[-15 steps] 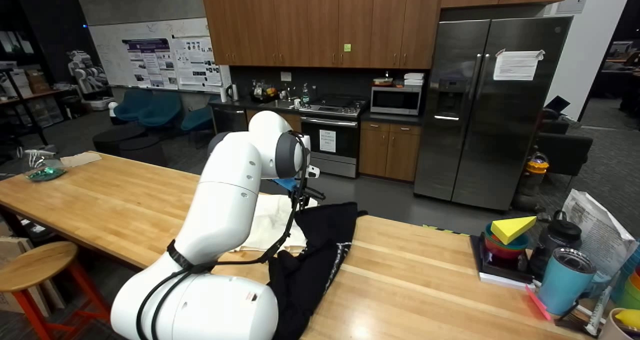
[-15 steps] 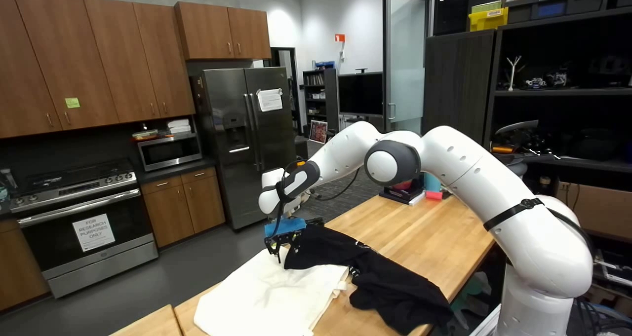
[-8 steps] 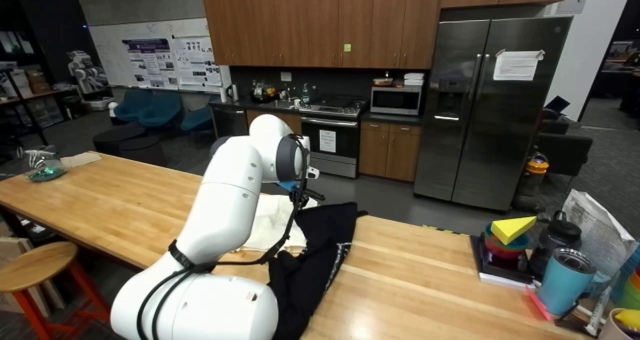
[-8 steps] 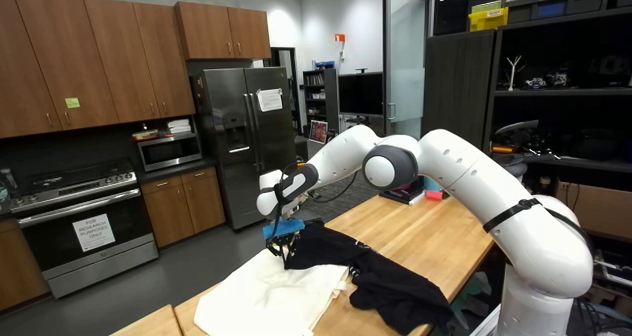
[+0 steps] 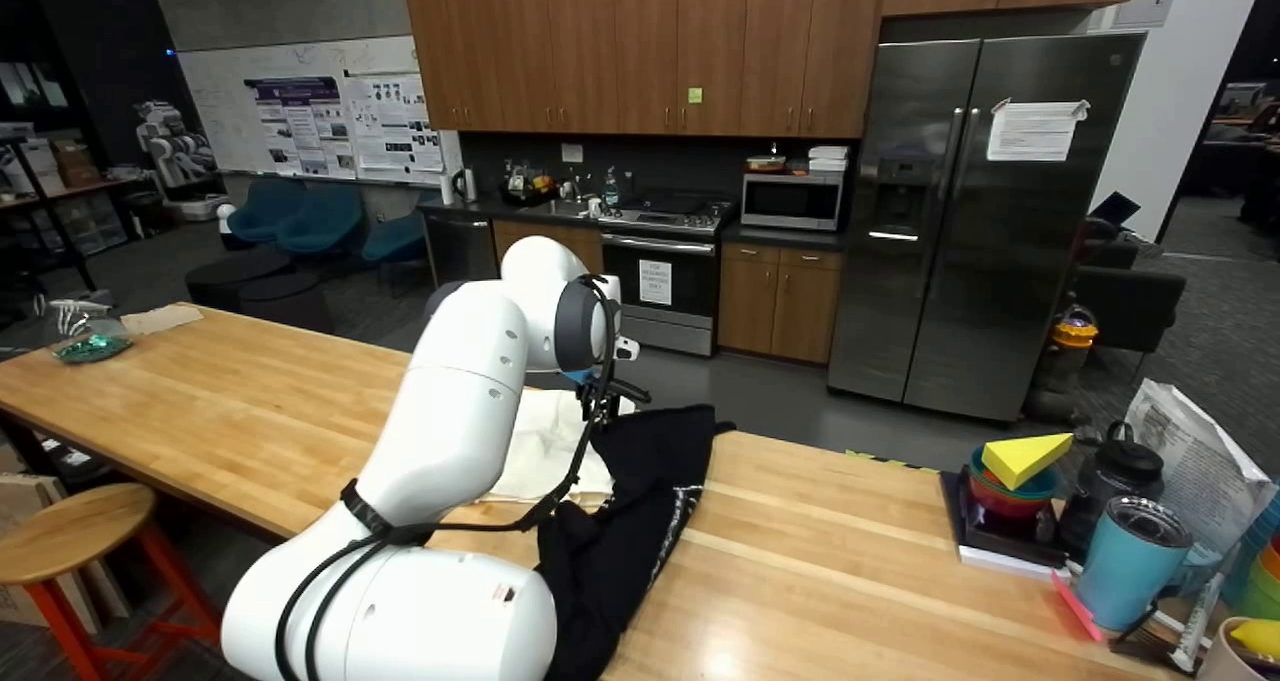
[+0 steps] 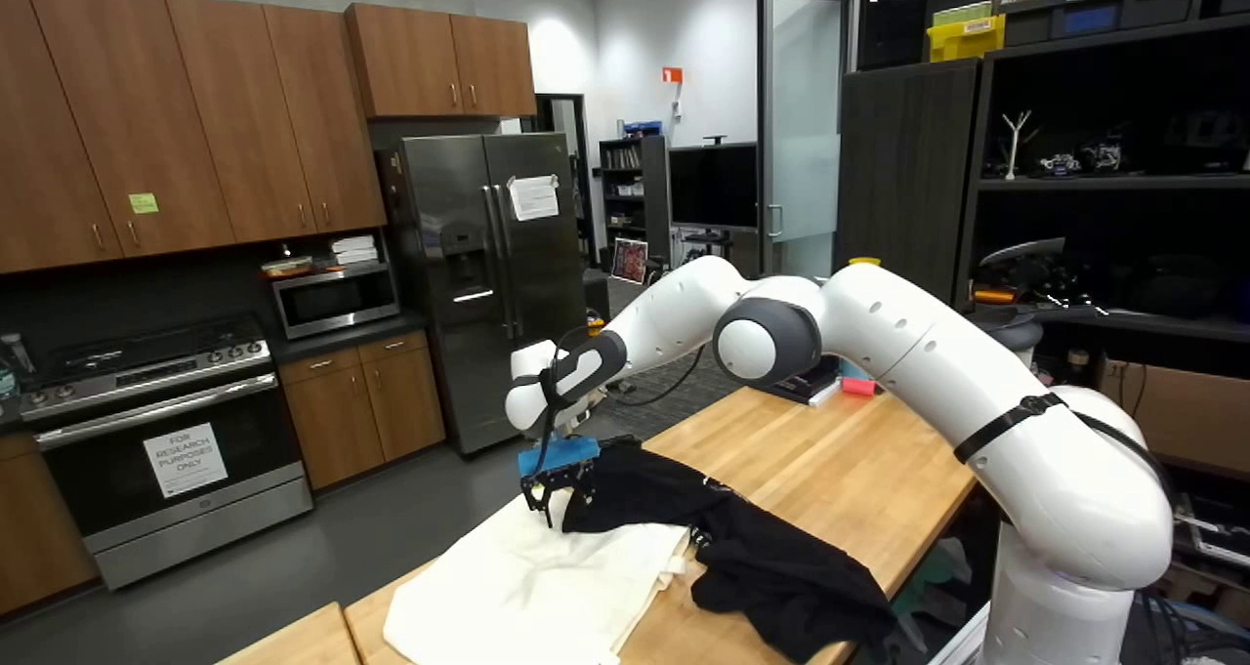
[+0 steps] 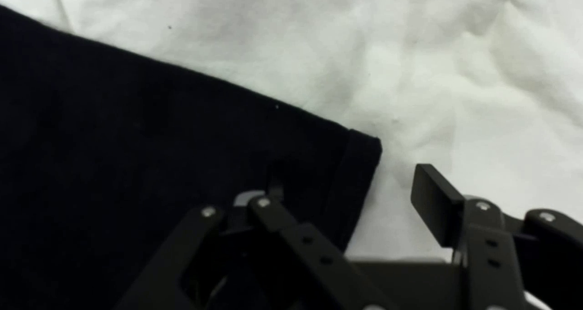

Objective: Unfold the black shirt

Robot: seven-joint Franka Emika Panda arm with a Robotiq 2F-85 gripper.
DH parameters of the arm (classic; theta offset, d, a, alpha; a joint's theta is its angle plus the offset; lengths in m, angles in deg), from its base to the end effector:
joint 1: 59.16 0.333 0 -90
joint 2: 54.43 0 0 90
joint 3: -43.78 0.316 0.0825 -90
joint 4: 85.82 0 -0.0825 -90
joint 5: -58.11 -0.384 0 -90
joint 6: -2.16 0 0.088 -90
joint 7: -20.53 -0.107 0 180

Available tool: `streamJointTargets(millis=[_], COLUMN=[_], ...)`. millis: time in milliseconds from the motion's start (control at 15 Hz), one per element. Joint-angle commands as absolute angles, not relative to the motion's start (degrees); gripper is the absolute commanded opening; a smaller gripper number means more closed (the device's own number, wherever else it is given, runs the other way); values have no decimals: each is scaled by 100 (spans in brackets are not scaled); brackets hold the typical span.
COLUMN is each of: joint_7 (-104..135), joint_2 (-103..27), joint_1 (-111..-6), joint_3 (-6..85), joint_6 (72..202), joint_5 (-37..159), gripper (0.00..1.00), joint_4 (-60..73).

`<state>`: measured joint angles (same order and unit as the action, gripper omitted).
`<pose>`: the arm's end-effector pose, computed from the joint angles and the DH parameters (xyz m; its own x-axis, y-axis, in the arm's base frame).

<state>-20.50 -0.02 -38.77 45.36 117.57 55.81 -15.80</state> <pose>0.6860 0.2738 0.1815 0.9220 -0.3548 -0.1550 -0.3495 -0.9349 0.0613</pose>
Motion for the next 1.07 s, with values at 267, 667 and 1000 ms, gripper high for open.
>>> streamJointTargets(millis=[267,667,1000], joint_7=[-2138,-2145,-2162], joint_2=[212,-29,-452], joint_1=[-3849,-3859,-3894], joint_3=[4488,4401,4218], joint_6=[11374,11447,11662], joint_5=[5627,5697,5903], gripper=[19,0,1], joint_4=[-2023,-1908,-1664])
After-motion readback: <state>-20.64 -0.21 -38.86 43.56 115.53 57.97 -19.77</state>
